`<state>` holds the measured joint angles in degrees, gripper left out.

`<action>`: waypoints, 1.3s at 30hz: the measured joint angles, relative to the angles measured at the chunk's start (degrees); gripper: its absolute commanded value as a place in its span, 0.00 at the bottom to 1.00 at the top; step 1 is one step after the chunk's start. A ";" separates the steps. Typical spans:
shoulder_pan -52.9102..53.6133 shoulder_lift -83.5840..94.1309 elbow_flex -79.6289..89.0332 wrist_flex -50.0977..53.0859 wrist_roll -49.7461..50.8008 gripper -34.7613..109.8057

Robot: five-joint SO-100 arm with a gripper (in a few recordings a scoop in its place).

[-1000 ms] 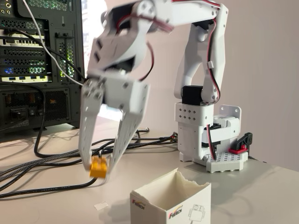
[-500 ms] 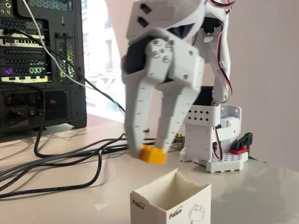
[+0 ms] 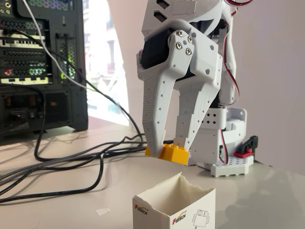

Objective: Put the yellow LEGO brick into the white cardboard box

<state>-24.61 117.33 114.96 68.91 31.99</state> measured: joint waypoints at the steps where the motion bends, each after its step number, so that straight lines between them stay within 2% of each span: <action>1: 0.00 0.09 0.09 0.00 0.00 0.33; 6: 0.00 0.09 0.09 0.00 -0.35 0.34; 14: 0.00 0.88 0.44 0.00 -1.67 0.18; 25: 5.80 8.79 7.12 -2.29 -15.29 0.18; 39: 23.03 32.43 29.62 -4.39 -29.09 0.18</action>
<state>-1.58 149.77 144.58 64.51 2.90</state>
